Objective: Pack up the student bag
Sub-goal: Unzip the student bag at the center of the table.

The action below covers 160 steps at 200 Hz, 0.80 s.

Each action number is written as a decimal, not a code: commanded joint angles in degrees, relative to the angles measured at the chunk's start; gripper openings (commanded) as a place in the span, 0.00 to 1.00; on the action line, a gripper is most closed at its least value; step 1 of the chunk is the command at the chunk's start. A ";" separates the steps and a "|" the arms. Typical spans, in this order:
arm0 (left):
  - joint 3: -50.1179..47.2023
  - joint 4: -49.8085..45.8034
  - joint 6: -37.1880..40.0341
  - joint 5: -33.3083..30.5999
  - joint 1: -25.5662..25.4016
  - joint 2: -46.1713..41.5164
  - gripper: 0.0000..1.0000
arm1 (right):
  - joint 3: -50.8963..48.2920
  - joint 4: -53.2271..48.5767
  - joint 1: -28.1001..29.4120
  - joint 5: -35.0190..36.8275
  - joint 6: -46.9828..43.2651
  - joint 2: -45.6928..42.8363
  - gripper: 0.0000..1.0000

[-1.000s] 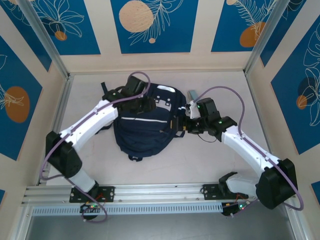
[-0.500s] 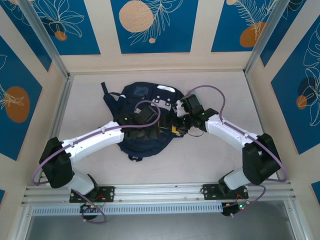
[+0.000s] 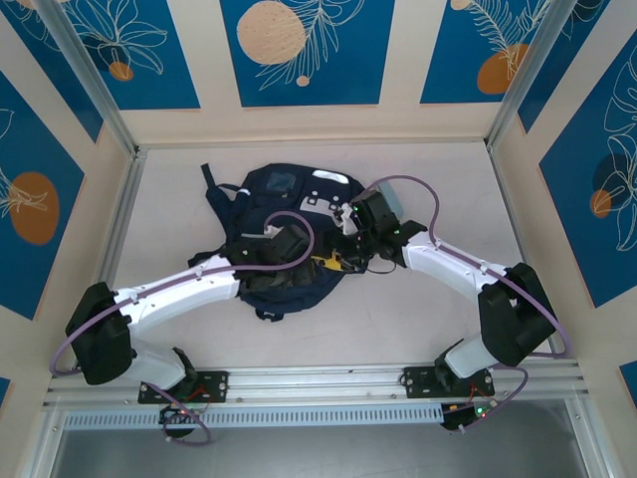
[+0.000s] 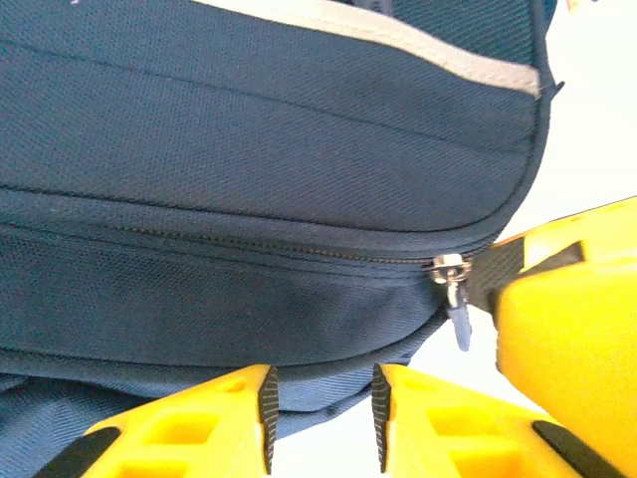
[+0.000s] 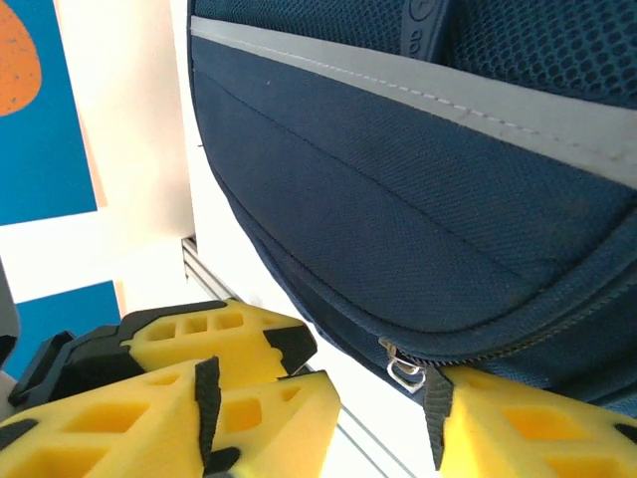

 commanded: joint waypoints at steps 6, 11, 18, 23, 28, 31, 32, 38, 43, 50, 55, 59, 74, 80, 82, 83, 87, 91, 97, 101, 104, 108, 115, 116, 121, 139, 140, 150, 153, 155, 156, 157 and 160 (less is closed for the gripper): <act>-0.94 4.24 -0.37 -0.78 -1.10 -1.39 0.29 | -0.91 -1.06 -1.20 0.09 1.78 -1.55 0.55; -0.96 4.51 -0.31 -0.77 -1.30 -1.31 0.29 | -0.92 -1.75 -1.41 1.06 1.55 -2.04 0.56; -0.91 4.80 -0.22 -1.01 -1.56 -1.27 0.29 | -0.99 -2.49 -1.90 2.03 1.27 -2.89 0.58; -0.89 4.98 -0.25 -1.37 -1.82 -1.29 0.29 | -1.08 -2.90 -2.28 2.42 1.15 -3.33 0.58; -0.92 5.09 -0.25 -1.69 -2.06 -1.32 0.29 | -1.14 -3.40 -2.67 2.92 1.05 -3.99 0.59; -0.95 5.26 -0.32 -1.87 -2.16 -1.35 0.29 | -1.18 -3.77 -2.88 3.21 0.93 -4.30 0.59; -0.96 5.31 -0.31 -1.85 -2.23 -1.38 0.29 | -1.19 -3.93 -2.95 3.28 0.91 -4.45 0.60; -1.05 5.63 -0.42 -2.00 -2.42 -1.34 0.29 | -1.19 -4.69 -3.29 4.13 0.65 -4.99 0.61; -1.13 6.09 -0.46 -1.84 -2.55 -1.27 0.30 | -1.19 -5.45 -3.62 4.79 0.48 -5.44 0.63; -1.17 6.71 -0.70 -1.64 -2.78 -1.06 0.30 | -1.19 -6.57 -4.07 6.01 0.25 -6.08 0.65; -1.14 7.18 -0.94 -1.50 -2.89 -0.82 0.31 | -1.23 -7.30 -4.36 6.87 0.09 -6.38 0.66; -1.08 7.43 -1.09 -1.39 -3.06 -0.64 0.32 | -1.25 -7.85 -4.58 7.43 0.01 -6.63 0.66; -0.34 7.90 -1.64 -1.66 -3.85 0.70 0.35 | -1.66 -9.30 -5.69 9.28 -0.18 -7.38 0.68; 0.12 7.74 -1.92 -1.94 -4.17 1.39 0.36 | -1.78 -9.89 -6.15 10.09 -0.27 -7.66 0.69; 0.29 7.71 -1.95 -1.98 -4.28 1.60 0.36 | -1.82 -10.06 -6.31 10.27 -0.27 -7.73 0.69; 0.37 7.72 -1.96 -1.99 -4.34 1.76 0.36 | -1.81 -10.11 -6.38 10.37 -0.27 -7.75 0.69; 0.79 7.58 -2.09 -2.12 -4.46 2.28 0.36 | -2.03 -10.30 -6.69 10.78 -0.26 -7.93 0.69; 1.25 7.49 -2.20 -2.29 -4.68 2.76 0.36 | -2.21 -10.37 -7.04 10.94 -0.41 -8.13 0.70; 1.92 6.96 -2.45 -2.68 -4.91 3.49 0.36 | -2.39 -10.46 -7.50 11.07 -0.36 -8.28 0.70; 2.43 6.61 -2.62 -3.05 -5.03 4.02 0.36 | -2.51 -10.50 -7.82 11.09 -0.28 -8.37 0.70; 2.75 6.30 -2.75 -3.31 -5.16 4.48 0.36 | -2.66 -10.49 -8.02 11.09 -0.31 -8.44 0.70; 3.21 6.17 -2.87 -3.60 -5.27 4.88 0.36 | -2.83 -10.50 -8.25 11.17 -0.22 -8.49 0.70; 3.86 5.75 -3.25 -3.99 -5.37 5.69 0.36 | -3.07 -10.41 -8.63 11.18 -0.26 -8.70 0.70; 4.00 5.64 -3.35 -4.05 -5.37 5.83 0.36 | -3.10 -10.41 -8.68 11.22 -0.26 -8.71 0.70; 4.31 5.48 -3.60 -4.27 -5.37 6.32 0.36 | -3.25 -10.41 -8.81 11.26 -0.26 -8.80 0.70; 4.96 6.60 -4.39 -4.78 -5.44 7.70 0.34 | -3.64 -10.41 -9.27 11.29 -0.43 -9.00 0.70; 5.03 6.68 -4.49 -4.80 -5.45 7.76 0.34 | -3.65 -10.41 -9.27 11.32 -0.43 -8.99 0.70; 5.40 6.87 -4.97 -5.18 -5.43 8.44 0.34 | -3.78 -10.50 -9.33 11.33 -0.52 -8.99 0.70; 5.68 6.70 -5.16 -5.36 -5.49 8.62 0.33 | -3.82 -10.50 -9.35 11.35 -0.53 -9.00 0.70; 5.79 6.60 -5.31 -5.43 -5.53 8.79 0.33 | -3.82 -10.50 -9.30 11.35 -0.48 -8.99 0.70; 5.88 6.55 -5.35 -5.43 -5.54 8.96 0.33 | -3.87 -10.50 -9.28 11.40 -0.46 -8.99 0.70; 5.93 6.53 -5.41 -5.52 -5.54 9.01 0.33 | -3.89 -10.50 -9.31 11.42 -0.49 -8.99 0.70; 6.16 6.19 -5.67 -5.69 -5.55 9.23 0.33 | -3.91 -10.50 -9.34 11.45 -0.52 -9.04 0.70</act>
